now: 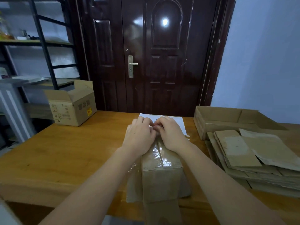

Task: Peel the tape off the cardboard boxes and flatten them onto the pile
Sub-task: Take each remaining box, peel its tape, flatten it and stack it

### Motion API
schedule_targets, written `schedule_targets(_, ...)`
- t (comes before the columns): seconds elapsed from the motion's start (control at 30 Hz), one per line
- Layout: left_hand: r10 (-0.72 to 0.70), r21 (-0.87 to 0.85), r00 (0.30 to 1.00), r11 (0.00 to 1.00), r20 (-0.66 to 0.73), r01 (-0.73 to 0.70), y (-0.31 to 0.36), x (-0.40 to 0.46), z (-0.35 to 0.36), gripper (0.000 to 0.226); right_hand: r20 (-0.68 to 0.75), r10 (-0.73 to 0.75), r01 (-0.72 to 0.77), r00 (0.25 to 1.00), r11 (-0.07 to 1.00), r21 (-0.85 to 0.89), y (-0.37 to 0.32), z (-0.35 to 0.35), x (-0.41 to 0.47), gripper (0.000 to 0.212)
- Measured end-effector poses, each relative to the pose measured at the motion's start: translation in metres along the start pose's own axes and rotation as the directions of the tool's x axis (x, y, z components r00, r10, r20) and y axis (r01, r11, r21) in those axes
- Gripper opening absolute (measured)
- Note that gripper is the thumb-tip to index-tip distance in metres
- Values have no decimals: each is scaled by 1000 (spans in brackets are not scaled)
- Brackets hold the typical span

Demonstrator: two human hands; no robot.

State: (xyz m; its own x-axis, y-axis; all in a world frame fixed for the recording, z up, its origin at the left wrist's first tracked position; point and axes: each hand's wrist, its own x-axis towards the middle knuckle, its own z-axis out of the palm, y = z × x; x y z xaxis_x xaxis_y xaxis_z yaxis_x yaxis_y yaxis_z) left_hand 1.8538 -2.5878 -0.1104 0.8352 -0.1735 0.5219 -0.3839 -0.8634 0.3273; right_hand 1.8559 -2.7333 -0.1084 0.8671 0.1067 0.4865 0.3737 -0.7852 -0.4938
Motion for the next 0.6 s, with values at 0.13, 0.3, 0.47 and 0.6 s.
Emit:
schedule_targets(0.13,5,24,1000,1000,-12,-4,-1,1,0,25,-29,-8,9,1000,999,36,0,0,-2,15)
schedule_targets(0.3,-5,29,1000,1000,-1,5,-3,1,2,31,44,-5,2,999,998,56,-4,-13,-11,26)
schedule_targets(0.47,-12,-31,998,999,55,13,-4,5,2,32,32,-19,17,999,999,42,-4,-15,-22,23)
schedule_targets(0.6,-22,-70,999,997,40,24,-2,0,-3,30,-41,-13,15,999,999,42,-7,-11,-23,8)
